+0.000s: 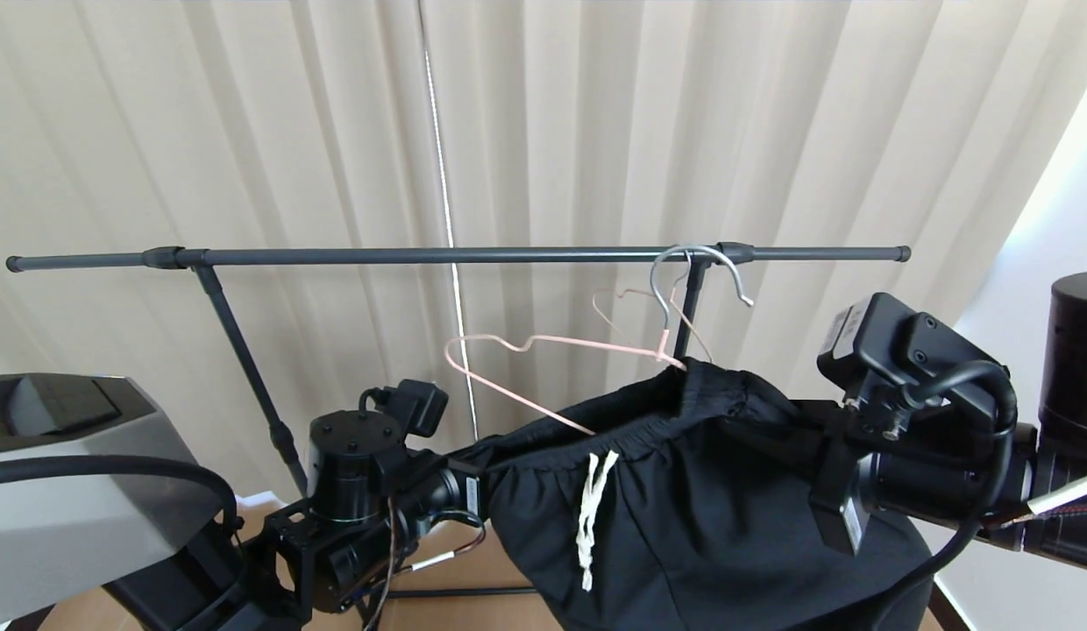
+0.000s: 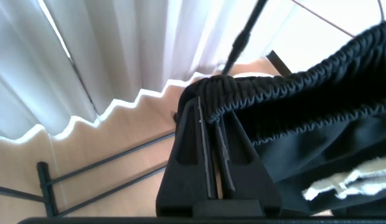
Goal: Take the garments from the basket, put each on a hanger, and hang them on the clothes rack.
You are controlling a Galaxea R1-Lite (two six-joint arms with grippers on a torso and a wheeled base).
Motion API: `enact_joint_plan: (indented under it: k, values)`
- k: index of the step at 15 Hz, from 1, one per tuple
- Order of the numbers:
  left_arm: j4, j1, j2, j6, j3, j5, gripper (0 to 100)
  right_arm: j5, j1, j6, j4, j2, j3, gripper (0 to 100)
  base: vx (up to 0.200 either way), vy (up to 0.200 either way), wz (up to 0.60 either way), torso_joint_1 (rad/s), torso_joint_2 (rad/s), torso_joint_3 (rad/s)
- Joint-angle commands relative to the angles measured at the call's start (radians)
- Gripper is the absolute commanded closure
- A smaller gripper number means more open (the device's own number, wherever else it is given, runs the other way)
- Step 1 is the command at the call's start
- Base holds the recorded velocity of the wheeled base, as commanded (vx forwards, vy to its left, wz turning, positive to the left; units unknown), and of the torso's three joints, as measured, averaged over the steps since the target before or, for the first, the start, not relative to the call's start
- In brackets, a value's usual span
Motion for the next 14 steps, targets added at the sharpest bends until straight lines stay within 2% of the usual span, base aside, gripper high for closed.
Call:
enact_joint_plan:
  k: [1, 2, 6, 8, 14]
  values:
    - [0.0, 0.018, -0.01, 0.001, -0.003, 0.001, 100, 0.035, -0.035, 0.014, -0.073, 0.011, 0.088, 100, 0.0, 0.0, 0.0, 0.0, 0.0, 0.0]
    - [0.0, 0.041, -0.01, 0.007, -0.009, 0.001, 100, 0.075, -0.081, 0.008, -0.194, 0.051, 0.126, 100, 0.0, 0.0, 0.0, 0.0, 0.0, 0.0]
    - [0.0, 0.066, -0.01, 0.007, -0.011, 0.001, 100, 0.124, -0.094, -0.004, -0.2, 0.055, 0.156, 100, 0.0, 0.0, 0.0, 0.0, 0.0, 0.0]
    - [0.0, 0.086, -0.01, 0.007, -0.015, 0.001, 100, 0.128, -0.104, -0.052, -0.202, 0.054, 0.176, 100, 0.0, 0.0, 0.0, 0.0, 0.0, 0.0]
    - [0.0, 0.141, -0.005, 0.011, -0.04, 0.001, 100, 0.144, -0.122, -0.125, -0.197, 0.058, 0.211, 100, 0.0, 0.0, 0.0, 0.0, 0.0, 0.0]
